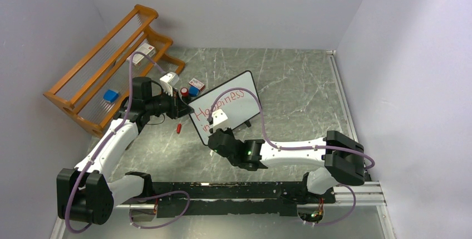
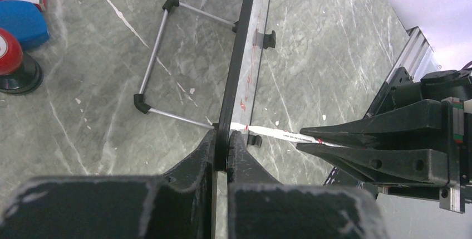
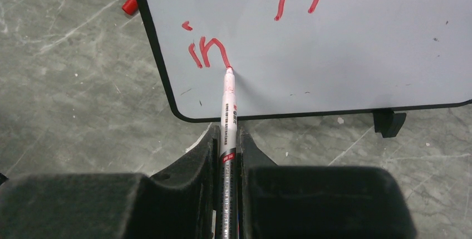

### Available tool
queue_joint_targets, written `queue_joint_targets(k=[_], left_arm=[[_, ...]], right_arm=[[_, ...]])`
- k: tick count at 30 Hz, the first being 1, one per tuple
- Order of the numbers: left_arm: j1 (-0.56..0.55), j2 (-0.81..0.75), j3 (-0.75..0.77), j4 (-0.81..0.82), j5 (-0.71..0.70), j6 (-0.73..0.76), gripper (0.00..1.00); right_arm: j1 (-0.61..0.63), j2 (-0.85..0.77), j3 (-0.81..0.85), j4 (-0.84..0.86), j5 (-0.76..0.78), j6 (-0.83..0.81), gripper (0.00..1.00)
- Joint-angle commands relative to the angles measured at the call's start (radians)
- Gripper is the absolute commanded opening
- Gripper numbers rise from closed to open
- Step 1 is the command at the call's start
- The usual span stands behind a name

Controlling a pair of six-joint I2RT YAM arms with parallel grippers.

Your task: Write a sentence on the whiteboard

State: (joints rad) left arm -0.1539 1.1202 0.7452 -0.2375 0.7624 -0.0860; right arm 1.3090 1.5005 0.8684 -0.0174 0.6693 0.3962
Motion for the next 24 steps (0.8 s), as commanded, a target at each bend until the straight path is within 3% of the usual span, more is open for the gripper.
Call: queue_joint_targets(k=[1,24], left_arm=[[0.005,0.018,-0.018,-0.086,-0.100,0.057,0.05],[0.005,0.020,-0.018,-0.085,-0.094,0.055,0.05]], right_arm=[[-0.016,-0.020,-0.021,-0.011,0.021,0.022,0.00],[-0.110,-0.137,-0.077,0.013,0.017,-0.032,0.00]])
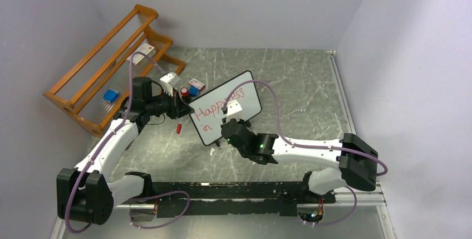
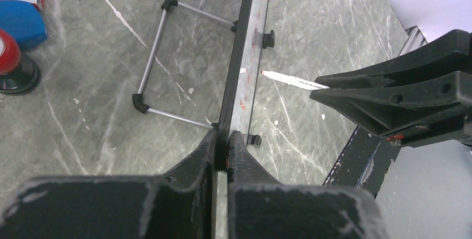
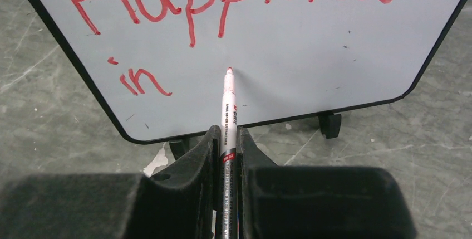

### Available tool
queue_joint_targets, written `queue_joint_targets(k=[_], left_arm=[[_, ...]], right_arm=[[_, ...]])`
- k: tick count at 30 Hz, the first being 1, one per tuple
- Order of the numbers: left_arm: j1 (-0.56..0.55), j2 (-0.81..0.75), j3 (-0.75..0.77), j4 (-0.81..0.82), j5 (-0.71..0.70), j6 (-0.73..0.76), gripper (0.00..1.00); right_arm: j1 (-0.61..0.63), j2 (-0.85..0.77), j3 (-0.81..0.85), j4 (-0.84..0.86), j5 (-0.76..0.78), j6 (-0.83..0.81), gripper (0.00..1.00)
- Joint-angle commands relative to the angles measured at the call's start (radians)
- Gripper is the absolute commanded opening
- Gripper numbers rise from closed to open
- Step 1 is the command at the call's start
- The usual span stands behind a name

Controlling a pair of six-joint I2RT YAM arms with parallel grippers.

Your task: Write a sentence on the whiteboard

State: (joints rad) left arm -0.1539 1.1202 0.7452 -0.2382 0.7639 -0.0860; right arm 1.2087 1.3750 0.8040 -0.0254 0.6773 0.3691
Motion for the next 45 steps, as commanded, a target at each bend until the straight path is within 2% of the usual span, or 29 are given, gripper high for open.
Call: queue_joint_targets(k=[1,45], left_arm=[[0.005,0.021,-0.018,-0.085,-0.096,0.055,0.05],[0.005,0.029,-0.018,-0.087,-0.087,0.060,0.05]], right_arm=[[-0.010,-0.009,-0.014,0.044,0.009,-0.005,0.00],[-0.029,0.038,0.023,0.087,0.033,-0.034,0.00]])
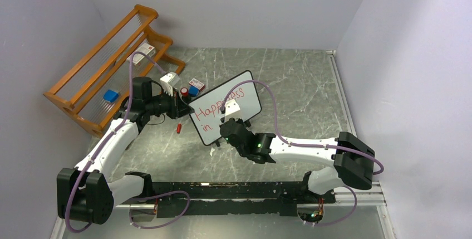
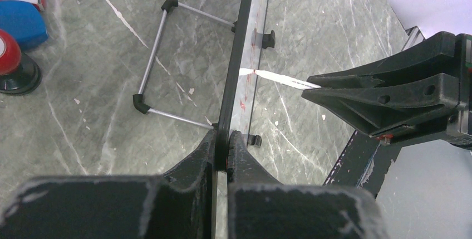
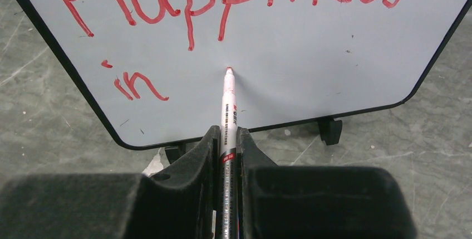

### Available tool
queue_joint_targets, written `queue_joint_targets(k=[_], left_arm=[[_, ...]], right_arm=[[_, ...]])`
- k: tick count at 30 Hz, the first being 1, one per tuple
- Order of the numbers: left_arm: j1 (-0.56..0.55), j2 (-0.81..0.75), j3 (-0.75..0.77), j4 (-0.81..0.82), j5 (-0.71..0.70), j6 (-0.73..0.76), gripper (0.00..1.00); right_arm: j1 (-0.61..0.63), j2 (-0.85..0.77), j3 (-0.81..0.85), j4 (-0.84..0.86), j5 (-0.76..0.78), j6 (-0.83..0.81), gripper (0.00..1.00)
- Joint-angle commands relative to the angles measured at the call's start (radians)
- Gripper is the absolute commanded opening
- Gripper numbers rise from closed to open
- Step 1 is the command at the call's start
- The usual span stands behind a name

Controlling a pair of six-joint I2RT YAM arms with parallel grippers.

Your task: Write a sentence on the whiteboard

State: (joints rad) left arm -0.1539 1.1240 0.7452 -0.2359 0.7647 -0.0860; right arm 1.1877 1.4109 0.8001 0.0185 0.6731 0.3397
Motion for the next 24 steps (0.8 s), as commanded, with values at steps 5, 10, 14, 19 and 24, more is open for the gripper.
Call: queue_joint_targets(k=[5,10,14,19,24], left_arm=[[0.004,0.024,-0.018,-0.089,-0.089,0.060,0.05],[0.004,0.025,-0.018,-0.088,-0.090,0.059,0.05],[0.005,0.026,-0.018,-0.089,-0.090,0.058,0.05],[0.004,0.027,-0.017,-0.089,-0.092,0.059,0.05],[0.005,0.028,-0.017,-0.089,-0.091,0.058,0.05]], right_arm=[[-0.008,-0.005,0.030,0.048,0.036,-0.008,0.00],[-0.006,-0.011,0.028,0.055,0.032,-0.008,0.00],[-0.006,-0.015,0.028,0.061,0.033,-0.011,0.00],[-0.004,-0.016,0.028,0.071,0.031,-0.018,0.00],[-0.003,-0.011,0.036,0.070,0.024,-0.025,0.00]])
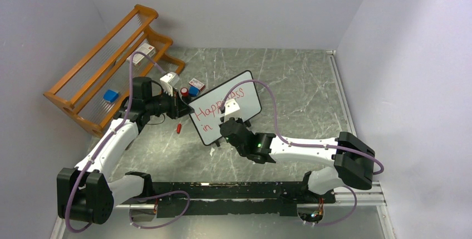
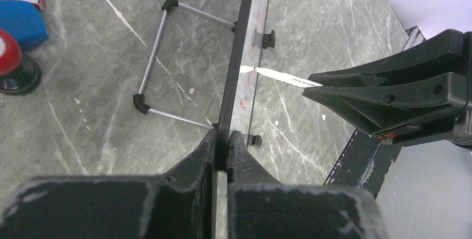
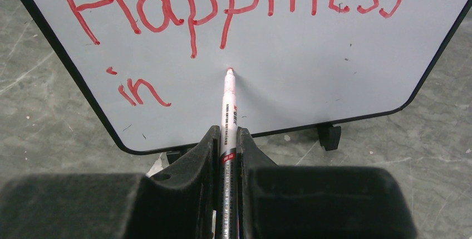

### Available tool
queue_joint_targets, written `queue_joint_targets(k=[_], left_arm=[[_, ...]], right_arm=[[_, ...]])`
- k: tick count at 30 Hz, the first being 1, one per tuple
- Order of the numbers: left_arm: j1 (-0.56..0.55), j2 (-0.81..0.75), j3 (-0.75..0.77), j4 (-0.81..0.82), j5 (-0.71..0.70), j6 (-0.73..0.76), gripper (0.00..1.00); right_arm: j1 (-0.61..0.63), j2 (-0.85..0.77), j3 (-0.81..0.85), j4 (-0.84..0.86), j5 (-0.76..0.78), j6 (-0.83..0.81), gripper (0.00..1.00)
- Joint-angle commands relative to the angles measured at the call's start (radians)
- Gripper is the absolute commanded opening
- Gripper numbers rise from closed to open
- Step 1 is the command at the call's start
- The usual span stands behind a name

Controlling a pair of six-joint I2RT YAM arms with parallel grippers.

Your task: Write a sentence on the whiteboard

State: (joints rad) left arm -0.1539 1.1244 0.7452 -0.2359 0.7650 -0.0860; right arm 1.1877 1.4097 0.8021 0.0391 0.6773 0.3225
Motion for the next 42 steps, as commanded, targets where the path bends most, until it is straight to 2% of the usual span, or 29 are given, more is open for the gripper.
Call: queue_joint_targets(k=[1,24,42], left_arm=[[0.004,0.029,-0.017,-0.089,-0.092,0.058,0.05],[0.004,0.026,-0.016,-0.091,-0.096,0.059,0.05],[0.004,0.028,-0.015,-0.092,-0.100,0.060,0.05]], right_arm=[[-0.002,-0.009,0.035,0.049,0.017,-0.009,0.00],[0.023,0.012,0.032,-0.001,-0.044,-0.012,0.00],[0.026,0.009,0.000,-0.036,-0.023,0.014,0.00]])
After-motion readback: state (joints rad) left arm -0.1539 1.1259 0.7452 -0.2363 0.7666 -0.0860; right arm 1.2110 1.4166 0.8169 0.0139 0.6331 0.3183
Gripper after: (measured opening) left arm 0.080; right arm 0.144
